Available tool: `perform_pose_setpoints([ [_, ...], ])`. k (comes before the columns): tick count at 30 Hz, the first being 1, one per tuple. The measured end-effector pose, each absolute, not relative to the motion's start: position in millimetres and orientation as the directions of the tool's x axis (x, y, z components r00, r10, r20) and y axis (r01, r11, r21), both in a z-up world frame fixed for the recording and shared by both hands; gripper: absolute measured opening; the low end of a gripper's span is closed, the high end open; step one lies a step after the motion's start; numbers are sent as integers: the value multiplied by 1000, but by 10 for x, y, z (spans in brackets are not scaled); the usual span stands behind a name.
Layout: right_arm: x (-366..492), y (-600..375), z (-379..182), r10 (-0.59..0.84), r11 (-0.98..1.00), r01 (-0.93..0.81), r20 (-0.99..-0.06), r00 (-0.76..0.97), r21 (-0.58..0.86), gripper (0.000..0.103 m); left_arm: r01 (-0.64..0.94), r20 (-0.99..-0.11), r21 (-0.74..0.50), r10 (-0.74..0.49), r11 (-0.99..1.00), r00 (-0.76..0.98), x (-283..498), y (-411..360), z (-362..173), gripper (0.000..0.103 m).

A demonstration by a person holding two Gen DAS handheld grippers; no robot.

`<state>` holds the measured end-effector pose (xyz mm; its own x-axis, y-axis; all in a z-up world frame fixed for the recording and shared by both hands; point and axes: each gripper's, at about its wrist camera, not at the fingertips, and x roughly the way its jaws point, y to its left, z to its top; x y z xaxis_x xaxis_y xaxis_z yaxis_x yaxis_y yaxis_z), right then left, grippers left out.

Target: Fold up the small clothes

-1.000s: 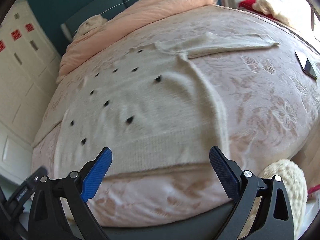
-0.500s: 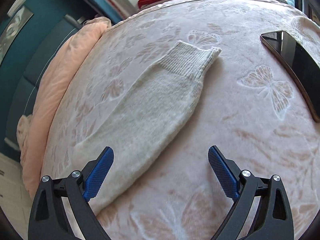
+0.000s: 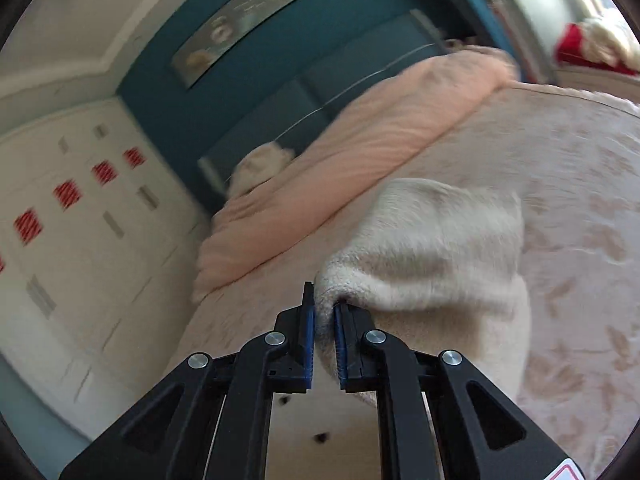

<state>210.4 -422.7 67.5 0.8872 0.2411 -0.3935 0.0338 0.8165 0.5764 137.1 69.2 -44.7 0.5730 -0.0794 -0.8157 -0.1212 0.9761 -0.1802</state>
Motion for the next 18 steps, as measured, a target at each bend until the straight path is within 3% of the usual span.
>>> perform_pose_setpoints([
  [2,2407,-3417,546,372,846,-90,-461,806,526,22,-125,-799,-224,-108,966,592,1511,673,-384,98],
  [4,2548,-2855,241,399,873,-123,-546,737,472,33,-116,-782,-295,-170,948,600,1696,665,-331,98],
  [6,2531,-2644,-66,377,882,-68,-613,695,465,33,-114,-769,-359,-225,926,599,1905,666,-306,98],
  [12,1733,-3146,-664,306,785,212,-663,684,582,53,-130,-760,-475,-331,870,560,2734,640,-571,98],
  [18,1531,-3885,-994,276,595,416,-661,698,688,60,-358,-788,-588,-414,726,455,3456,537,-1256,98],
])
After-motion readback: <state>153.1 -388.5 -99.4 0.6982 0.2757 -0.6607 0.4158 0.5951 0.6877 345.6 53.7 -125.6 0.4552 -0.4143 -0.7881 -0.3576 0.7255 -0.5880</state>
